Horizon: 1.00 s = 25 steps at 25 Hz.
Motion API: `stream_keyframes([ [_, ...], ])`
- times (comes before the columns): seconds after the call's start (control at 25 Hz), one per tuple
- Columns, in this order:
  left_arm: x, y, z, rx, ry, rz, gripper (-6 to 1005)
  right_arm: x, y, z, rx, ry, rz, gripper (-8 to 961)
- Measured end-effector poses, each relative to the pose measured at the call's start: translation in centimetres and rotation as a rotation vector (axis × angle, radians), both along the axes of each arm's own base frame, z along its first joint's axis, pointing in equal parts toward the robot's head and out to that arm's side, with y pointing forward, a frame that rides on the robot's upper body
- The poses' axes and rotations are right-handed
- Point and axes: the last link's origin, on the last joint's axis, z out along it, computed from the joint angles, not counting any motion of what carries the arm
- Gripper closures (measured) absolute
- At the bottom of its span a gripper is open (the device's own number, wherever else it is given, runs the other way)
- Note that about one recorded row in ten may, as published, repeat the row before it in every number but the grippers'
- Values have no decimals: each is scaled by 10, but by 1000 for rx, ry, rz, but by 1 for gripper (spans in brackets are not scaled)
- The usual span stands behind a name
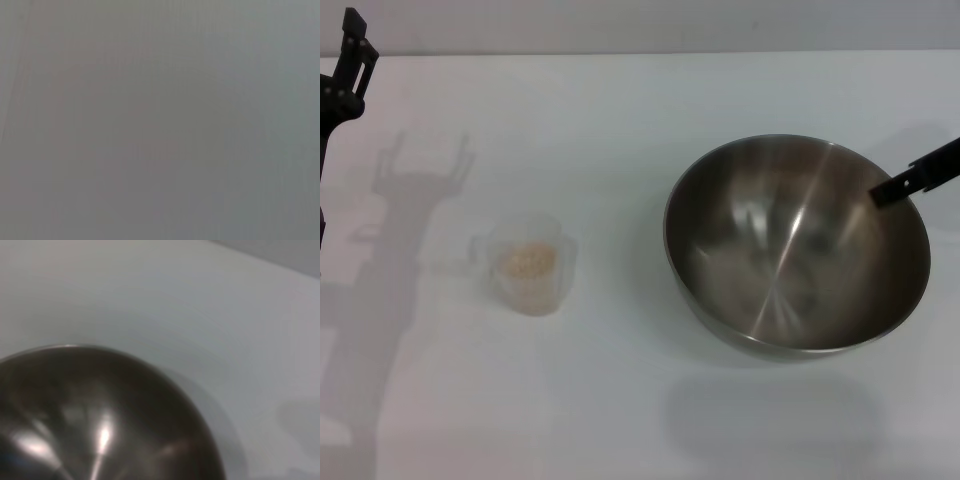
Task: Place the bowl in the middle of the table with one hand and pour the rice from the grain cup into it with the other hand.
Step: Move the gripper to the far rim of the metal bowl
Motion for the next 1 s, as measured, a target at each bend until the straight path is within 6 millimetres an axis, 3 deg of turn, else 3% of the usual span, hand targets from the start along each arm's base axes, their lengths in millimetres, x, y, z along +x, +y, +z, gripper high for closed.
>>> stream_keyframes([
  [0.12, 0, 0, 1, 2, 1, 1, 179, 6, 1, -13, -39, 14, -4, 154],
  [0.64, 1, 2, 1, 3, 2, -3, 180, 20, 2, -30, -60, 64, -28, 155],
  [1.0, 1, 2, 1, 3, 2, -3, 181, 21, 3, -26, -45, 92, -19, 552],
])
